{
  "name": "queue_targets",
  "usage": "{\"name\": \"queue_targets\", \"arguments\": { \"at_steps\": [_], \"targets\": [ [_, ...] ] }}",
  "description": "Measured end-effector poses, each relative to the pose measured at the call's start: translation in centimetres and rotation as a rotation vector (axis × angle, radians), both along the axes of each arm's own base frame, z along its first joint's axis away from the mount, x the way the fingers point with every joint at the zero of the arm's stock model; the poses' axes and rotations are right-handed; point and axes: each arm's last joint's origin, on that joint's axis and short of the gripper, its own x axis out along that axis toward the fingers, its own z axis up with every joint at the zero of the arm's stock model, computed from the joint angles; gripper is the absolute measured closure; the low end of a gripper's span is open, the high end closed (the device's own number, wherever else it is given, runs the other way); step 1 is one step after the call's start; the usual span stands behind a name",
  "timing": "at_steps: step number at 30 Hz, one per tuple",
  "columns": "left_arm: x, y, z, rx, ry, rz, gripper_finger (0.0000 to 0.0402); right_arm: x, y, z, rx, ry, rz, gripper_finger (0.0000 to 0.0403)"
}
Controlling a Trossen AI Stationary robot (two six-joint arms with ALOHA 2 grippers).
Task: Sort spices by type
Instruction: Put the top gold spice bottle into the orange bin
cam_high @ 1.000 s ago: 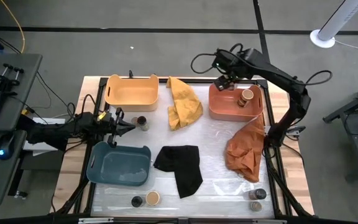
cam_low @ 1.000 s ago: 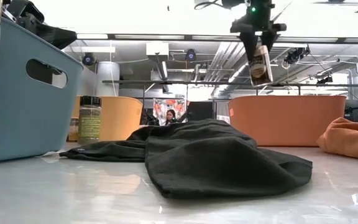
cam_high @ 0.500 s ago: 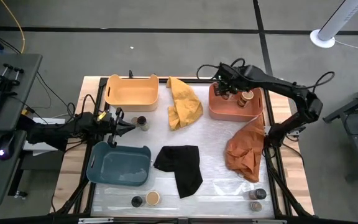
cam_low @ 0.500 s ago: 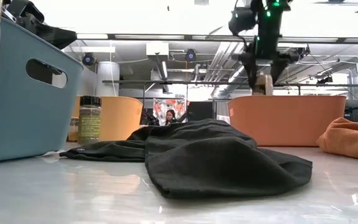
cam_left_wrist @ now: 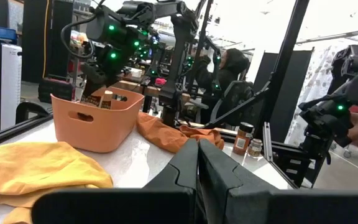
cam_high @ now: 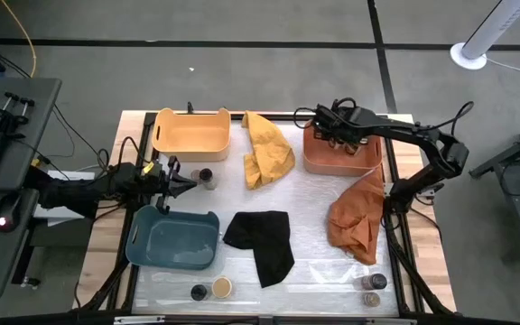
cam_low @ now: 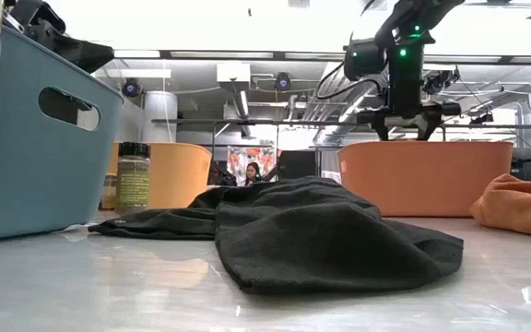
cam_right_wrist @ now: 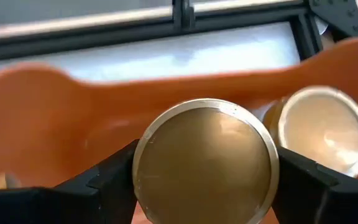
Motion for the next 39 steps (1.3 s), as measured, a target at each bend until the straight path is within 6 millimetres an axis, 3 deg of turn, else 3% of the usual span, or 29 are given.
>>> {"name": "queue_targets", "arguments": {
  "at_steps": [5, 23, 30, 34, 36, 39],
  "targets": [
    [0.0, 0.0, 0.0, 0.000, 0.000, 0.000, 0.0401, -0.3, -0.4, 0.0, 0.007, 0.010, -0.011, 0.0096],
    [0.0, 0.0, 0.0, 0.000, 0.000, 0.000, 0.0401, -0.3, -0.7, 0.0, 0.025, 0.040, 0.090, 0.0089],
    [0.0, 0.0, 0.0, 0.000, 0.000, 0.000, 0.0401, 0.3, 0.9, 2.0, 0.069, 0.045, 0.269, 0.0094],
    [0.0, 0.0, 0.0, 0.000, 0.000, 0.000, 0.0401, -0.3, 3.1, 2.2, 0.177, 0.119, 0.312, 0.0152],
    [0.0, 0.0, 0.0, 0.000, 0.000, 0.000, 0.0401, -0.5, 3.9, 2.1, 0.210, 0.164, 0.313, 0.0212],
    [0.0, 0.0, 0.0, 0.000, 0.000, 0.000, 0.0401, -0.2, 4.4, 2.1, 0.201, 0.161, 0.329, 0.0332]
  ]
}}
